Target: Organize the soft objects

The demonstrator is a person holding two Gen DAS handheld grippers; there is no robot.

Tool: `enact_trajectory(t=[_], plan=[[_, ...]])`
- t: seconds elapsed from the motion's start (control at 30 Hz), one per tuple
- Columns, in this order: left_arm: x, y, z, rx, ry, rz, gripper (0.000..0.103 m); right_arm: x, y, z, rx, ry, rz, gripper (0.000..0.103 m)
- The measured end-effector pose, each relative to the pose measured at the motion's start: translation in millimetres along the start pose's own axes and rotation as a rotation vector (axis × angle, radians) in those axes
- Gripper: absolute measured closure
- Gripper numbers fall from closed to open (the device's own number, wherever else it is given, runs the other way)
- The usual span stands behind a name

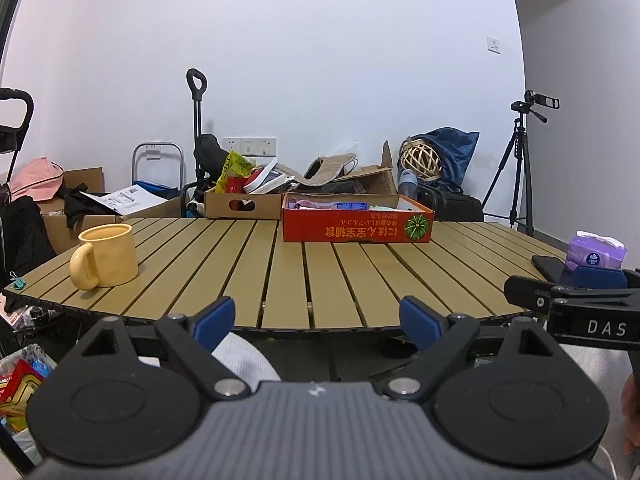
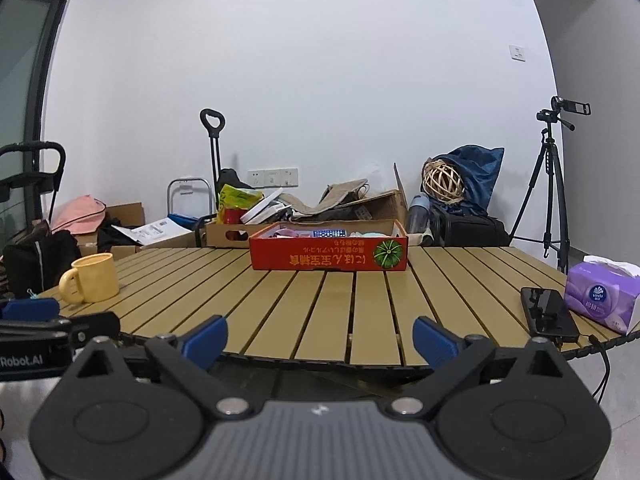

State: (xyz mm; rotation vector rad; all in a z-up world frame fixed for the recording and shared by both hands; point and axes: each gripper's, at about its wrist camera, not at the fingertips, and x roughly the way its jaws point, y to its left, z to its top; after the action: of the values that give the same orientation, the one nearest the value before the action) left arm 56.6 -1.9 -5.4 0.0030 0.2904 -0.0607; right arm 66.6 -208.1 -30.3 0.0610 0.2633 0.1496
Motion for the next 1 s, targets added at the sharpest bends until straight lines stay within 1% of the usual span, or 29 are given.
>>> enact_trajectory(t=[0.3,0.43,0.53,0.67,1.0], plan=[[0.1,1.4,0.0,0.005,-0.004,0.002,0.009,2.2,2.7,-0.4,-0.004,0.005,0.003,0.003],[0.2,1.9,0.1,0.008,-0.006,0.001,0.004,3.2,3.2,-0.6,-0.002,0.007,0.004,0.003],[-0.3,1.8,-0.3,0.01,-0.01,0.0,0.004,3.8,4.0,-0.8,0.002,0.008,0.003,0.003],[-0.7,1.7,-0.1,0.008,-0.014,0.0,0.0,3.9,4.7,-0.8,0.005,0.007,0.001,0.002],[-0.8,1.8,0.2,0.007,-0.018,-0.001,0.0,4.9,3.9,-1.4,0.008,0.009,-0.005,0.002]])
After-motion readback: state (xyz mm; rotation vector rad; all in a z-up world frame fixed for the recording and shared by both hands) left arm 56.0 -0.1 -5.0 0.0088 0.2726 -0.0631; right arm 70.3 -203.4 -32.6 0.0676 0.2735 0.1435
